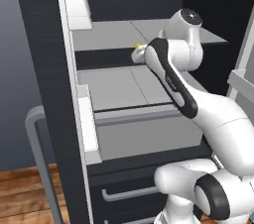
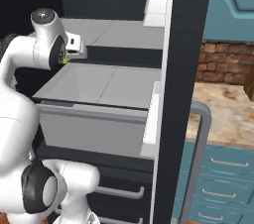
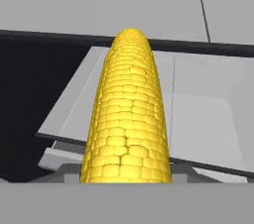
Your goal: Gather the cucumber and corn from the fridge and place them on a tray on the dining counter. Then gather the chicken drumstick and steak from the fridge and place them on the other tray.
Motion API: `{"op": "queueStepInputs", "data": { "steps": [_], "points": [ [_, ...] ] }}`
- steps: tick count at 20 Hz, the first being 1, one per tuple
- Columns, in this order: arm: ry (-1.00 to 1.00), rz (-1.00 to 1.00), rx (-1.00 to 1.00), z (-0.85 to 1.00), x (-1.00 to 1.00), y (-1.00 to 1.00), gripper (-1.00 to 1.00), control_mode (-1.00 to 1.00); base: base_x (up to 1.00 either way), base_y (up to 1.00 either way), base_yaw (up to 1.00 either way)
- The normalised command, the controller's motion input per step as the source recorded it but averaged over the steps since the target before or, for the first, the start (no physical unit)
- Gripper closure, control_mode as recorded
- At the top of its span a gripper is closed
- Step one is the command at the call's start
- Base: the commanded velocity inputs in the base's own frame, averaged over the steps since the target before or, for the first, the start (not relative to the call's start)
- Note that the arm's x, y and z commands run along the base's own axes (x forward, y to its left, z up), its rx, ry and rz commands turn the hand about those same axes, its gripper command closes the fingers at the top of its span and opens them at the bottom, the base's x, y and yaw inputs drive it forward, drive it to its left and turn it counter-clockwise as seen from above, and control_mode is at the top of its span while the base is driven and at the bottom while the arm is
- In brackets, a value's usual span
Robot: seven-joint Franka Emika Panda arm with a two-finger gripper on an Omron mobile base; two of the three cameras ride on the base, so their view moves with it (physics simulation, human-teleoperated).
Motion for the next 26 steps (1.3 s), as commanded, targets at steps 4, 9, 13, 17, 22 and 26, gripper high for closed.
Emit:
{"op": "queueStepInputs", "data": {
  "steps": [4, 9, 13, 17, 22, 26],
  "points": [
    [0.0, -0.07, 0.0, -0.37, -1.0, -0.16, 1.0, -1.0, 0.0, 0.0, 0.0],
    [0.0, -0.2, -0.01, -0.59, -0.9, -0.12, 1.0, -1.0, 0.0, 0.0, 0.0],
    [0.0, -0.09, 0.0, -0.66, -0.33, -0.03, 1.0, -1.0, 0.0, 0.0, 0.0],
    [-0.01, -0.01, 0.0, -0.16, -0.1, -0.01, 1.0, -1.0, 0.0, 0.0, 0.0],
    [0.0, 0.0, 0.0, 0.0, -0.12, 0.0, 1.0, 1.0, -0.2, 0.0, 0.0],
    [0.0, 0.0, 0.0, 0.0, 0.0, 0.0, 1.0, 1.0, -1.0, -0.1, -0.01]
  ]
}}
